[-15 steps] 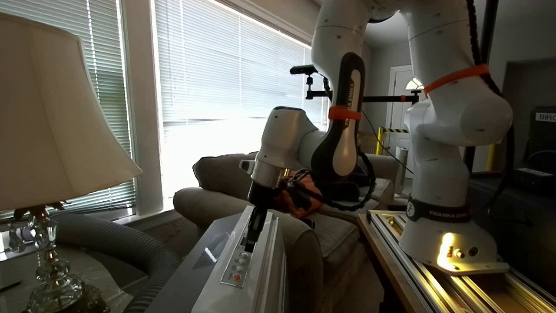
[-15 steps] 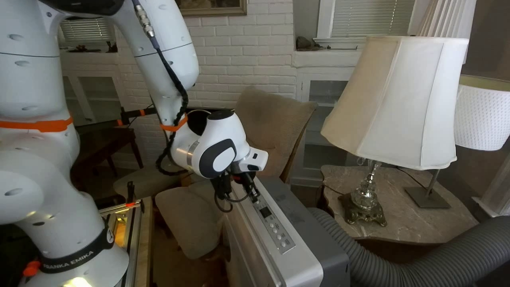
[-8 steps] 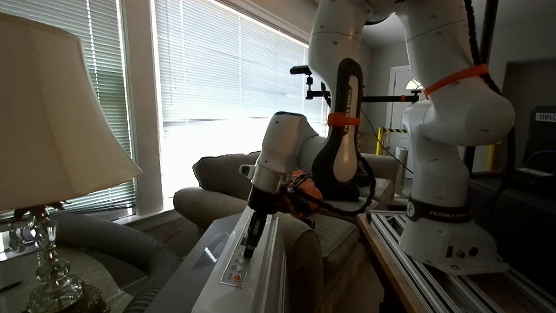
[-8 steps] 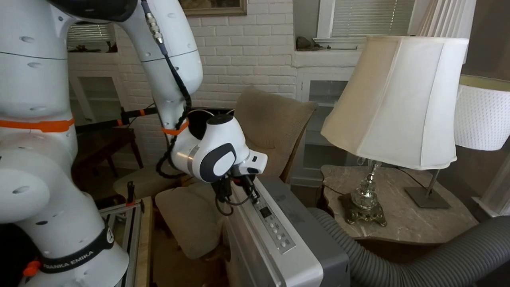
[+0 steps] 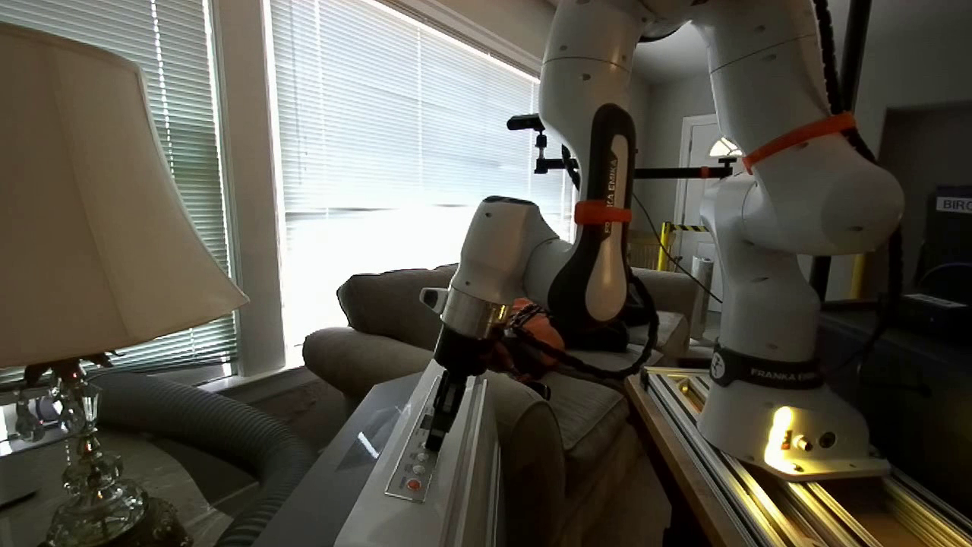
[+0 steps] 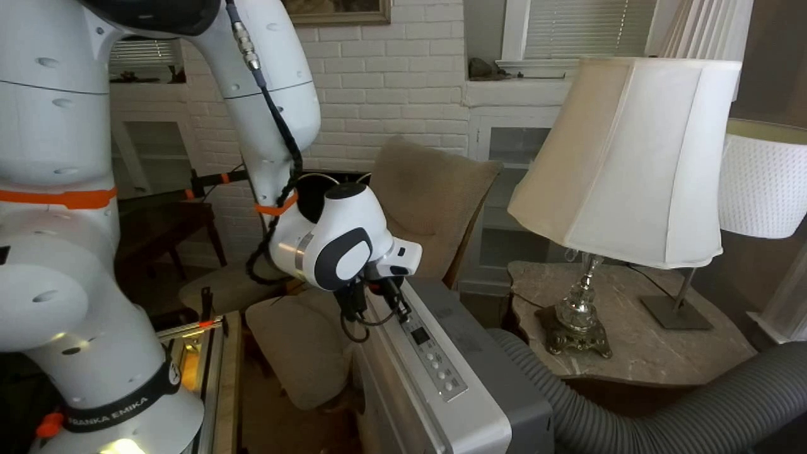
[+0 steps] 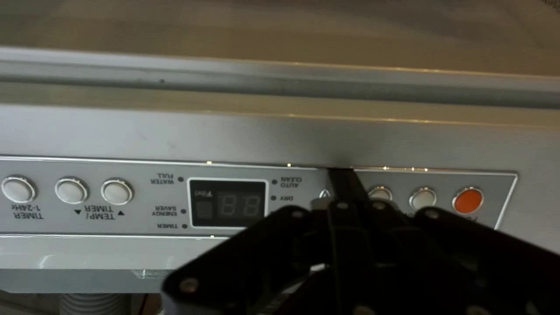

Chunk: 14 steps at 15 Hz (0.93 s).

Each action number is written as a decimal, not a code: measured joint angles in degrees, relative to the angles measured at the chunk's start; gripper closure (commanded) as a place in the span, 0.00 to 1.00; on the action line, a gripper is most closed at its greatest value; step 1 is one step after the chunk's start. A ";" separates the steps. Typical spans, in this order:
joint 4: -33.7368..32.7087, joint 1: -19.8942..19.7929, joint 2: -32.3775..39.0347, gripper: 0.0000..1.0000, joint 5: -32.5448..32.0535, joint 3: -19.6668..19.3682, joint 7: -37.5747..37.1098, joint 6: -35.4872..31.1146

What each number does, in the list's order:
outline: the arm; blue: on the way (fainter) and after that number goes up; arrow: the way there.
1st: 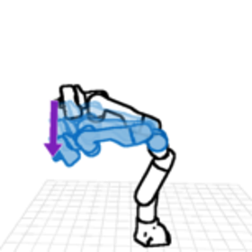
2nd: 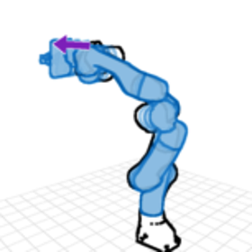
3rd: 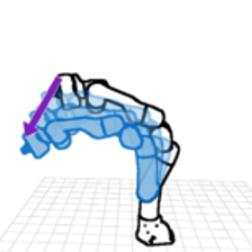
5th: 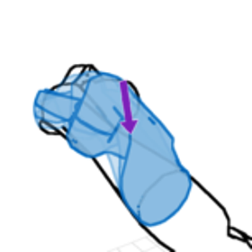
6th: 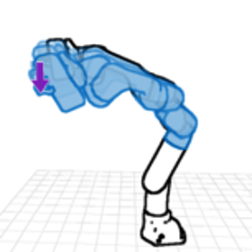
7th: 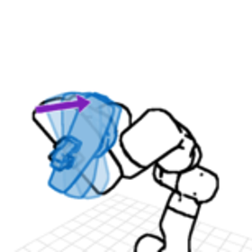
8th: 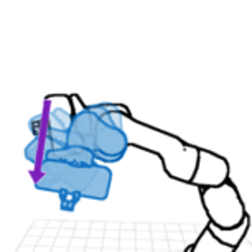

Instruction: Press a button on the air conditioner.

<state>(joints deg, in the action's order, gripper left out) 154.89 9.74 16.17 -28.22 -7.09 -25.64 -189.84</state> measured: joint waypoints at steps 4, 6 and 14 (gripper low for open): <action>-0.04 0.05 0.10 1.00 0.00 -0.07 0.00 -0.01; -0.07 0.14 0.14 1.00 0.00 -0.18 0.06 -0.01; -0.27 -11.34 -0.65 1.00 2.83 12.20 3.21 3.96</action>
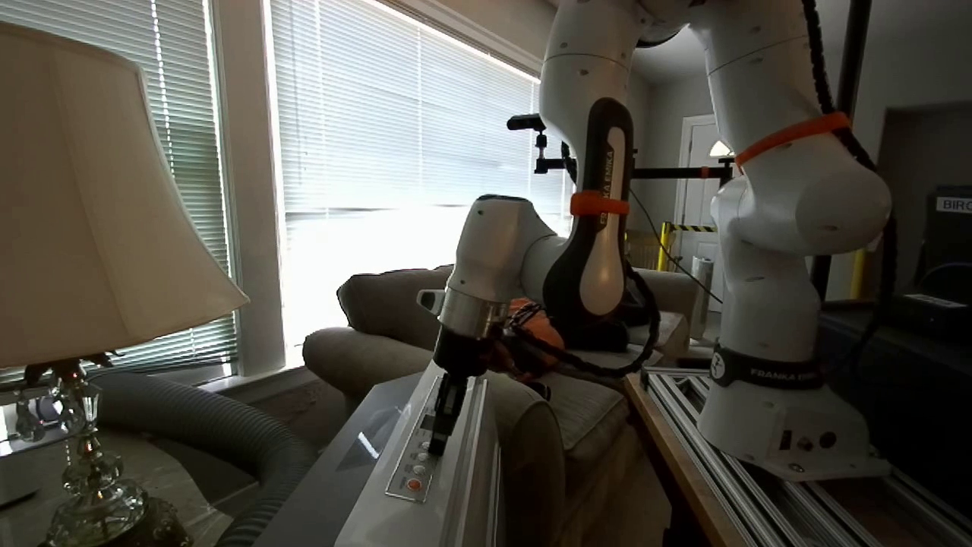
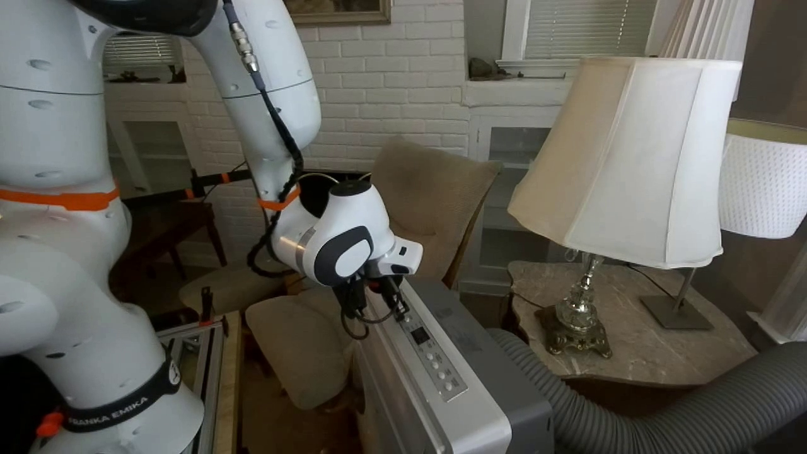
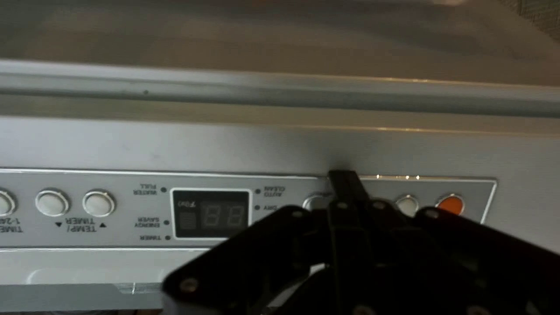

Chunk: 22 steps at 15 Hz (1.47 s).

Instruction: Press a button on the air conditioner.

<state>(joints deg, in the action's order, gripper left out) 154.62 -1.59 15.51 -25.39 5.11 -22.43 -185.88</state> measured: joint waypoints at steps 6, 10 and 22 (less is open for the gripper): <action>1.50 -10.15 -1.16 0.73 0.44 13.50 -0.26 1.70; 2.39 -16.19 -4.99 0.45 1.41 19.06 -1.08 2.75; -0.18 -9.91 -18.78 0.00 20.51 13.14 2.17 17.20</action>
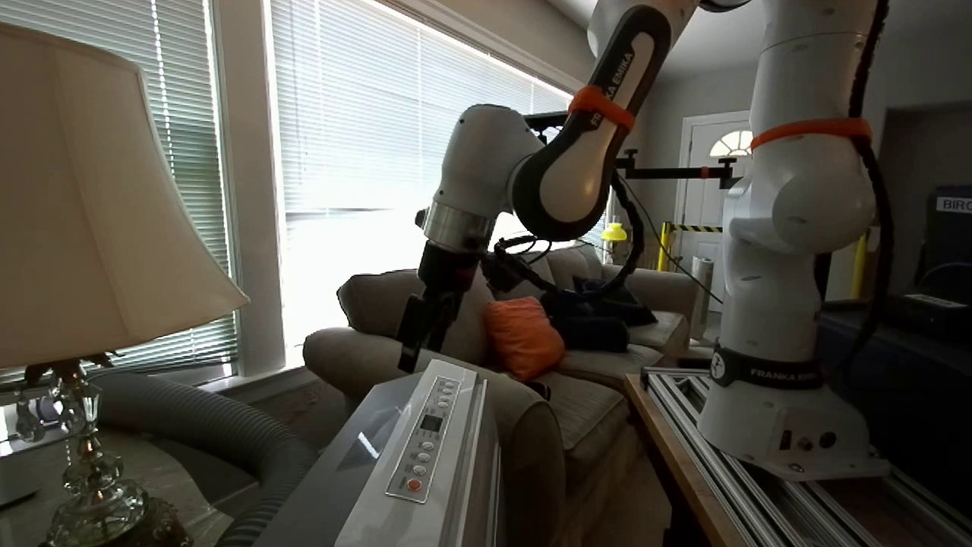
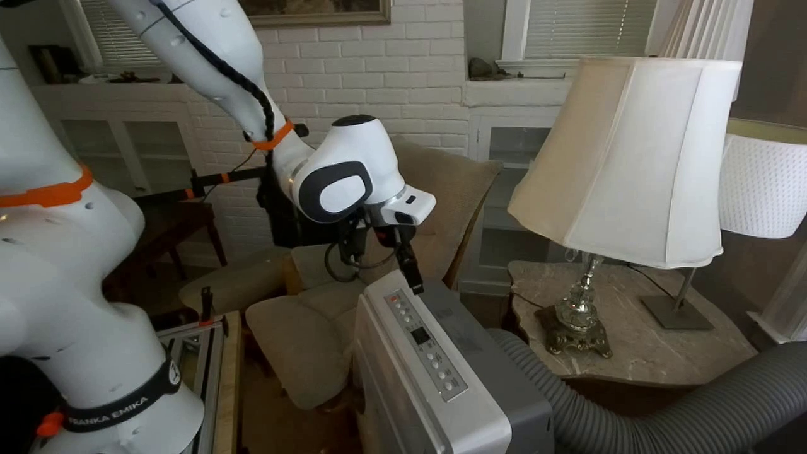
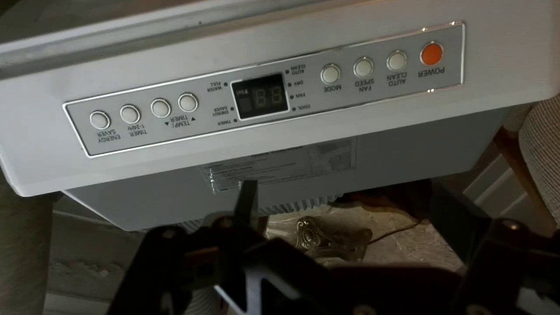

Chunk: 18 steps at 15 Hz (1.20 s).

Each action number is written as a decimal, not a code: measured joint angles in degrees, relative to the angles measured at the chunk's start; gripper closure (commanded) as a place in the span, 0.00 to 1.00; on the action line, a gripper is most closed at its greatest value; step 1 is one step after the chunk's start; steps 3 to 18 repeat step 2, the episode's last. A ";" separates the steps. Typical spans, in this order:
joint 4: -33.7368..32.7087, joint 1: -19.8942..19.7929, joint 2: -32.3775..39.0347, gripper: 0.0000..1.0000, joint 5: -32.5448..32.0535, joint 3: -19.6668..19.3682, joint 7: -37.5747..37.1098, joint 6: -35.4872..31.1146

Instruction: Press a button on the air conditioner.

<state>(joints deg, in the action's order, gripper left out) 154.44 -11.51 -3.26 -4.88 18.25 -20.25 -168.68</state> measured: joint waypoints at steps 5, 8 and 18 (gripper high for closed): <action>0.14 -0.01 0.40 0.00 -0.01 0.19 0.00 -0.03; 0.14 -0.01 0.40 0.00 -0.01 0.19 0.00 -0.03; 0.14 -0.01 0.40 0.00 -0.01 0.19 0.00 -0.03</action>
